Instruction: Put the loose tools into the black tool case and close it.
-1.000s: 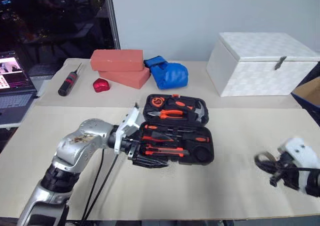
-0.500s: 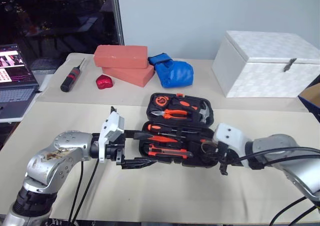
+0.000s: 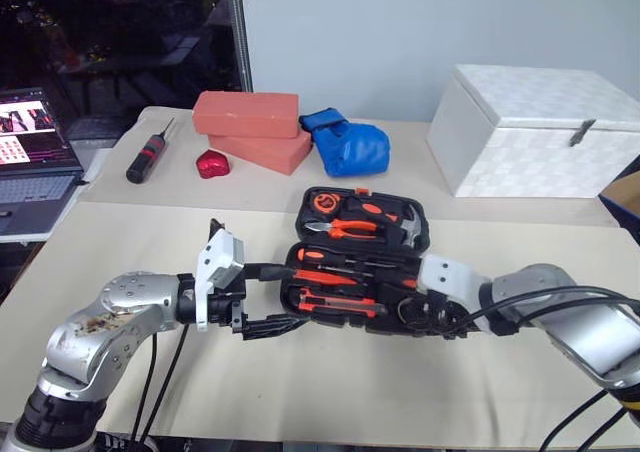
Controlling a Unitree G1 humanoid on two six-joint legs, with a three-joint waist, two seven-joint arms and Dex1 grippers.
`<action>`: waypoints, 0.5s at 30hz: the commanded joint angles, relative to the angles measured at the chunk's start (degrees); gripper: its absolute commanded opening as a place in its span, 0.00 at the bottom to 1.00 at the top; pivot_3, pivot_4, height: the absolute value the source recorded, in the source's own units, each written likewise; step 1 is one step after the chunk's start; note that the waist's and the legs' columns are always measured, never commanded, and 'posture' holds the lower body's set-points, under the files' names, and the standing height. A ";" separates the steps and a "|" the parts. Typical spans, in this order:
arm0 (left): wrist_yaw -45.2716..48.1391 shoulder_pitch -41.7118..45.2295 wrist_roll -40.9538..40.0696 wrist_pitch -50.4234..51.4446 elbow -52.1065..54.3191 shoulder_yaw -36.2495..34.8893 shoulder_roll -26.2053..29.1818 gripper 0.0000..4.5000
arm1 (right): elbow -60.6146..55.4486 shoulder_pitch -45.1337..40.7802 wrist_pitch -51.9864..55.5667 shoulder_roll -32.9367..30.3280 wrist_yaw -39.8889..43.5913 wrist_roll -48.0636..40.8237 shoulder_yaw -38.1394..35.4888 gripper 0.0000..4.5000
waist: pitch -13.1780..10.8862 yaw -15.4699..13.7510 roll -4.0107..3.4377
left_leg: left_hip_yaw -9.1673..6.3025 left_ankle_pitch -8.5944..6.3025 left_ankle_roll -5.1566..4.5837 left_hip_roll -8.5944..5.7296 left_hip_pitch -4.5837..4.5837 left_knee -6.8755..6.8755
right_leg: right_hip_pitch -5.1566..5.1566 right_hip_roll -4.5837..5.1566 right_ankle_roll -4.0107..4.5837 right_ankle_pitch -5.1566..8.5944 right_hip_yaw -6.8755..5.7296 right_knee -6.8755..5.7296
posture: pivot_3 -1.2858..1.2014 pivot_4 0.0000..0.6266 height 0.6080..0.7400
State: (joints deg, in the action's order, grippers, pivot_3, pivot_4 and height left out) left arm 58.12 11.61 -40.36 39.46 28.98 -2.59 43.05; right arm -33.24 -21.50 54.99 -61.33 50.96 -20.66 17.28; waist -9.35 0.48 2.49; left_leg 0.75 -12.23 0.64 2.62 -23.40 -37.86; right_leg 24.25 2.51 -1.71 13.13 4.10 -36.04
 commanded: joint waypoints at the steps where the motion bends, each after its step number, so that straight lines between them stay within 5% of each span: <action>1: -2.18 1.45 -0.01 -0.70 0.01 -0.78 -0.87 1.00 | -1.79 2.65 0.03 -1.47 2.37 -2.32 -3.56 0.69 | 0.00 -0.03 0.00 | 0.00 -0.01 0.00 0.00 -0.03 0.00 | 0.02 0.00 -0.10 -0.04 0.00 0.00 | 0.52 0.24 1.00; 3: -4.52 2.65 -1.24 1.04 -0.99 -1.15 -2.09 1.00 | -2.88 4.11 -0.30 -1.39 2.72 -4.16 -7.68 0.69 | 0.00 -0.36 0.00 | -0.03 -0.06 0.05 0.00 -0.07 0.01 | 0.02 0.00 -0.29 -0.10 -0.03 0.00 | 0.52 0.24 1.00; 9: -24.10 11.71 4.43 5.83 -7.98 -1.09 -11.32 1.00 | -2.34 6.12 -1.09 12.29 -7.89 -10.08 -27.27 0.69 | -0.03 -0.47 0.07 | -0.10 -0.05 0.07 -0.03 -0.08 -0.05 | -0.01 -0.05 -0.40 -0.23 -0.02 -0.05 | 0.52 0.24 1.00; 15: -34.91 25.39 5.71 24.52 -20.87 -0.22 -15.97 1.00 | 7.95 -2.01 9.07 22.20 -21.50 -9.58 -31.90 0.69 | -0.08 0.30 0.04 | -0.13 0.13 0.00 -0.15 -0.02 -0.20 | -0.09 -0.05 -0.50 -0.54 0.08 -0.09 | 0.52 0.24 1.00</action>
State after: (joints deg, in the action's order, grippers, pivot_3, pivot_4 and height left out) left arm 24.45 34.76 -34.04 59.99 10.41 -2.66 27.46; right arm -27.42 -21.47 61.15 -39.42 33.22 -30.67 -12.39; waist -9.43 0.78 2.53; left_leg 0.61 -12.07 0.65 2.47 -23.40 -38.07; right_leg 24.14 2.45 -2.20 12.56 4.17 -36.15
